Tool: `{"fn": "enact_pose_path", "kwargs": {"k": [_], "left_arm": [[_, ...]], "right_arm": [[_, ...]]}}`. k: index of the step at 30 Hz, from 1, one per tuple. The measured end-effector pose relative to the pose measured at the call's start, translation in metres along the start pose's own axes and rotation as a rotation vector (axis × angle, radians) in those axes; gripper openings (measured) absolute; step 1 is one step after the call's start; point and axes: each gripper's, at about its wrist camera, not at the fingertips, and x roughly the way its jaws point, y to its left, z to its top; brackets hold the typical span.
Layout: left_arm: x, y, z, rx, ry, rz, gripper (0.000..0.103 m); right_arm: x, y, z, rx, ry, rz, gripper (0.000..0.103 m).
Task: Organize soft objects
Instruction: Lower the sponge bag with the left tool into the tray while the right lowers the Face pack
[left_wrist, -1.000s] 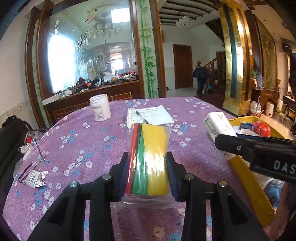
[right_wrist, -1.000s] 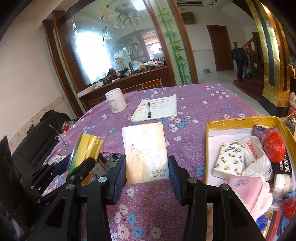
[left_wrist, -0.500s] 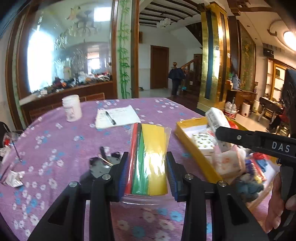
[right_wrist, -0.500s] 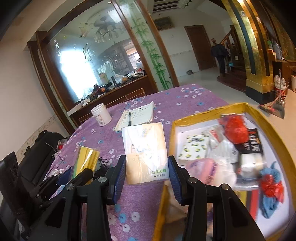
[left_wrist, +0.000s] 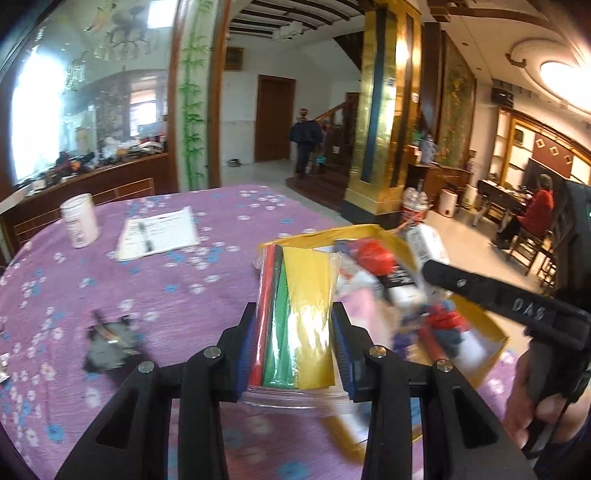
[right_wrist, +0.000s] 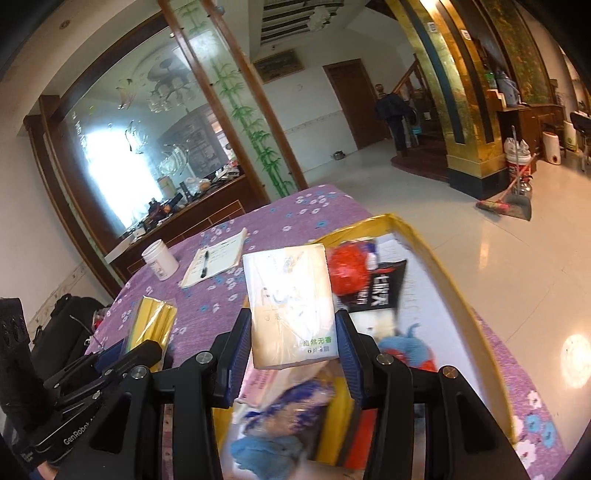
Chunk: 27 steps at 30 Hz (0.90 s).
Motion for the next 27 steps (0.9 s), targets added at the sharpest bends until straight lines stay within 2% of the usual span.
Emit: {"fn": "enact_pose_path", "kwargs": {"k": [7, 11, 17, 21, 27], "left_arm": [[0.032, -0.042, 0.003, -0.015, 0.041, -0.095, 0.037], [0.051, -0.06, 0.001, 0.001, 0.068, -0.115, 0.037], [0.074, -0.065, -0.015, 0.005, 0.118, -0.115, 0.037], [0.076, -0.067, -0.022, 0.044, 0.097, -0.097, 0.037], [0.076, -0.065, -0.024, 0.048, 0.088, -0.108, 0.037]], "right_arm": [[-0.011, -0.037, -0.001, 0.046, 0.012, -0.056, 0.048], [-0.011, -0.051, -0.003, 0.053, 0.034, -0.072, 0.048], [0.0, -0.068, -0.011, 0.065, 0.059, -0.095, 0.049], [0.006, -0.062, -0.017, 0.029, 0.034, -0.136, 0.049], [0.009, -0.057, -0.017, 0.017, 0.038, -0.118, 0.049]]}}
